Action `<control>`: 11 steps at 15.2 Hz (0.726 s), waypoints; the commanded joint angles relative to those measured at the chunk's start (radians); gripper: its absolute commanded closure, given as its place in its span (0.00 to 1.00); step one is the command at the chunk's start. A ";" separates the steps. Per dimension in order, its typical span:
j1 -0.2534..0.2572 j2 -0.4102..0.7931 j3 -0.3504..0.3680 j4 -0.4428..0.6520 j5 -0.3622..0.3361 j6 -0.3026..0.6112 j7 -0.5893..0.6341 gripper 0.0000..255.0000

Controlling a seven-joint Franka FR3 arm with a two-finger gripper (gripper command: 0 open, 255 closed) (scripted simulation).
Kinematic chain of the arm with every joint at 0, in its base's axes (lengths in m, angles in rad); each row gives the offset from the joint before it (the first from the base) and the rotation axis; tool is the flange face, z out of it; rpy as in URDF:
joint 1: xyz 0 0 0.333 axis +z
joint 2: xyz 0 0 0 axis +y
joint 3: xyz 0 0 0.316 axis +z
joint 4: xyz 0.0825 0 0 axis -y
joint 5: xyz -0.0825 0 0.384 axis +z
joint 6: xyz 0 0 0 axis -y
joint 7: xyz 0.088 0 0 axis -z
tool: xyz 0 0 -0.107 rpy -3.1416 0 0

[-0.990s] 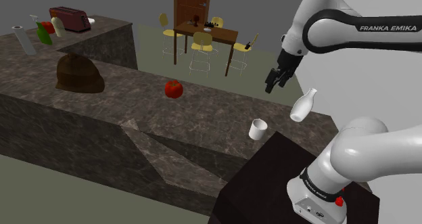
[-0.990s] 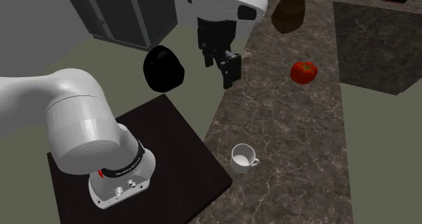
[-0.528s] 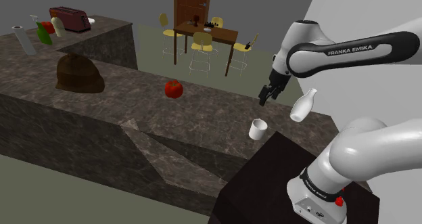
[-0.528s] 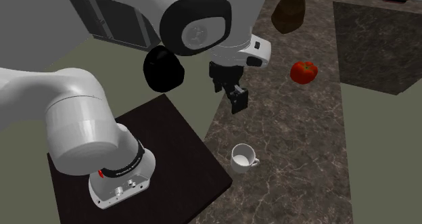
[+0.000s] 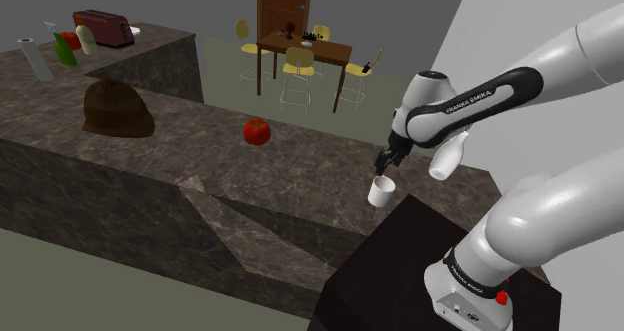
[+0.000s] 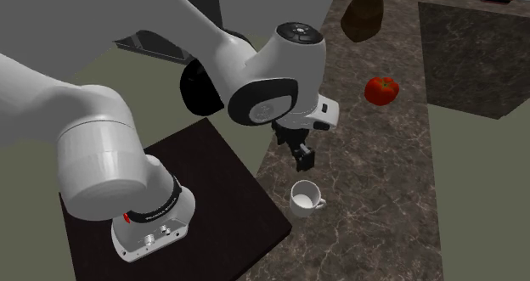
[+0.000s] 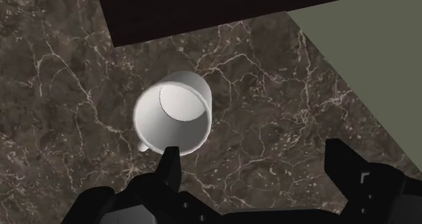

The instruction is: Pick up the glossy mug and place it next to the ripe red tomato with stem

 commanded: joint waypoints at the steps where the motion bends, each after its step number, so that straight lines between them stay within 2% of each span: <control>1: 0.000 0.098 -0.020 0.000 -0.003 0.101 -0.013 0.00; 5: 0.015 0.313 -0.060 0.022 0.044 0.294 -0.071 0.00; 6: 0.022 0.370 -0.066 0.032 0.078 0.339 -0.101 0.00; 8: 0.015 0.483 -0.046 0.056 0.190 0.424 -0.191 0.00; 11: -0.023 0.548 0.005 0.071 0.260 0.473 -0.244 0.00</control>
